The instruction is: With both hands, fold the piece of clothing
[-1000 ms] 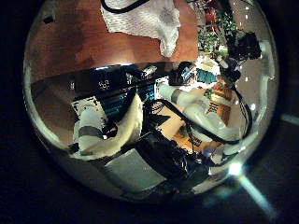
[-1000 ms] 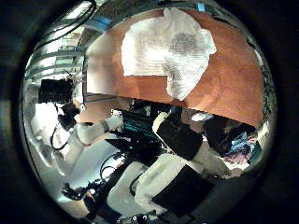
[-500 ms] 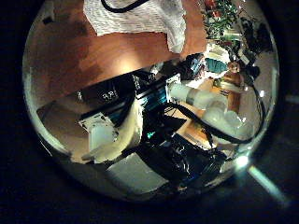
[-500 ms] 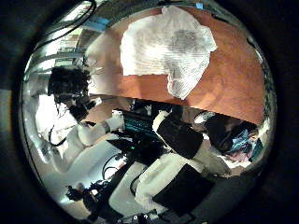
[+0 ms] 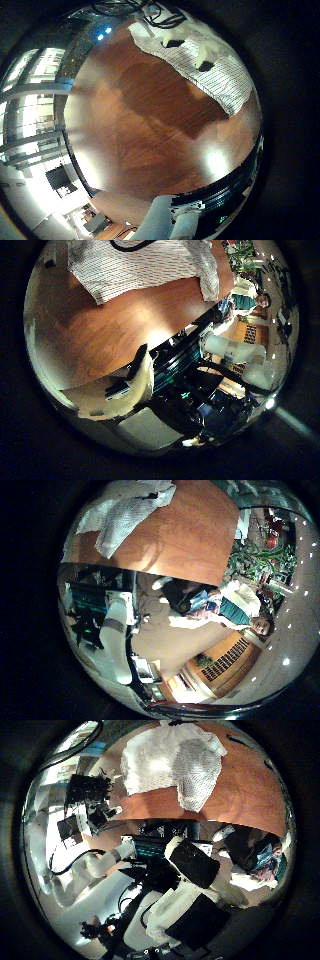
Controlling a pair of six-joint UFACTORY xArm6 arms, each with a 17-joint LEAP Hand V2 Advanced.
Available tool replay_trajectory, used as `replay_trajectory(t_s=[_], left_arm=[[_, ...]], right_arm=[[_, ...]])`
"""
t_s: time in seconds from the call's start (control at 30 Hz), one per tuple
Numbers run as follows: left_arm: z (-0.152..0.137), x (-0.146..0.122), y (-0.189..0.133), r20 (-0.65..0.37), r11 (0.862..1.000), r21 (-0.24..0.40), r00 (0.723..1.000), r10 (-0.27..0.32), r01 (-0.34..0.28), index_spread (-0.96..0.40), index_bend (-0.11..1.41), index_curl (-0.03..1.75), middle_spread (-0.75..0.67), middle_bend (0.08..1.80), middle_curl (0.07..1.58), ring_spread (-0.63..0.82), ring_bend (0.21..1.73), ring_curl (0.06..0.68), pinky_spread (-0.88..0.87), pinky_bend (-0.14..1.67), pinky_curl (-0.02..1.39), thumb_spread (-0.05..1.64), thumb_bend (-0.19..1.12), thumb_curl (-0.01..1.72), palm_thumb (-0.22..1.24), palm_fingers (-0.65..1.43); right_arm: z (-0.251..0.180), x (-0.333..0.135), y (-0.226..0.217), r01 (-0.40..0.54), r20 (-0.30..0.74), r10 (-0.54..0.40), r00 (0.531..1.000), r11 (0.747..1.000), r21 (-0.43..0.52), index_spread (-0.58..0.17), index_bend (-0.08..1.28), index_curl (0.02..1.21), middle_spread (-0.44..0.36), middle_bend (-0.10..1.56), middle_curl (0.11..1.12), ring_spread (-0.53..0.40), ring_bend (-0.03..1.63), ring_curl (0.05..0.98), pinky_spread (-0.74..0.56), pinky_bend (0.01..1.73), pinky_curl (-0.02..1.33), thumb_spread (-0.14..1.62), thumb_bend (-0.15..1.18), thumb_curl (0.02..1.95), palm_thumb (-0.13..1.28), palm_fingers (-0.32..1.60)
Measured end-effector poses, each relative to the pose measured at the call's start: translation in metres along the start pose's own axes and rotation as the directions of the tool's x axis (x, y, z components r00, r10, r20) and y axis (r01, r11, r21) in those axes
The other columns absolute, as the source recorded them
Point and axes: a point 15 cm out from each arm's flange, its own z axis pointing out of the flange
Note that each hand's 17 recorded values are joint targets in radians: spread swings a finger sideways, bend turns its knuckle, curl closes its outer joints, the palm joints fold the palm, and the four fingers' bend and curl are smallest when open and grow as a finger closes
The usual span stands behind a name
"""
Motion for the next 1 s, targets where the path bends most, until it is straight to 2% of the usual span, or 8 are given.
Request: replay_trajectory(t_s=[0.23, 0.43, 1.0], left_arm=[[0.016, 0.000, -0.014, -0.011, 0.999, -0.042, 1.000, 0.005, -0.006, 0.02, 0.16, 0.32, 0.20, 0.20, 0.37, 0.27, 0.74, 0.202, 0.31, 0.48, 0.34, 1.06, -0.03, 0.30, 0.31, 0.12], [0.021, 0.002, -0.021, -0.016, 0.999, -0.050, 1.000, 0.006, -0.007, 0.03, 0.17, 0.32, 0.20, 0.20, 0.37, 0.27, 0.73, 0.200, 0.31, 0.48, 0.34, 1.06, -0.02, 0.30, 0.31, 0.12], [0.016, 0.005, -0.032, -0.018, 0.999, -0.038, 1.000, -0.005, 0.004, 0.03, 0.16, 0.32, 0.20, 0.19, 0.37, 0.27, 0.73, 0.201, 0.31, 0.47, 0.34, 1.06, -0.02, 0.30, 0.32, 0.13]], right_arm=[[0.002, -0.001, 0.000, -0.005, 0.008, 0.005, 1.000, 1.000, -0.009, -0.406, 0.17, 0.33, -0.089, 0.25, 0.37, -0.052, 0.68, 0.187, 0.24, 0.66, 0.06, 1.33, -0.01, 0.28, 0.54, 0.35], [0.002, -0.003, 0.000, -0.012, 0.014, 0.012, 1.000, 1.000, -0.006, -0.401, 0.18, 0.33, -0.084, 0.25, 0.37, -0.052, 0.68, 0.189, 0.26, 0.65, 0.06, 1.33, -0.01, 0.28, 0.54, 0.35], [0.001, -0.003, 0.000, -0.014, 0.013, 0.014, 1.000, 1.000, -0.004, -0.396, 0.18, 0.33, -0.083, 0.25, 0.38, -0.052, 0.67, 0.192, 0.26, 0.63, 0.07, 1.33, -0.01, 0.27, 0.54, 0.36]])
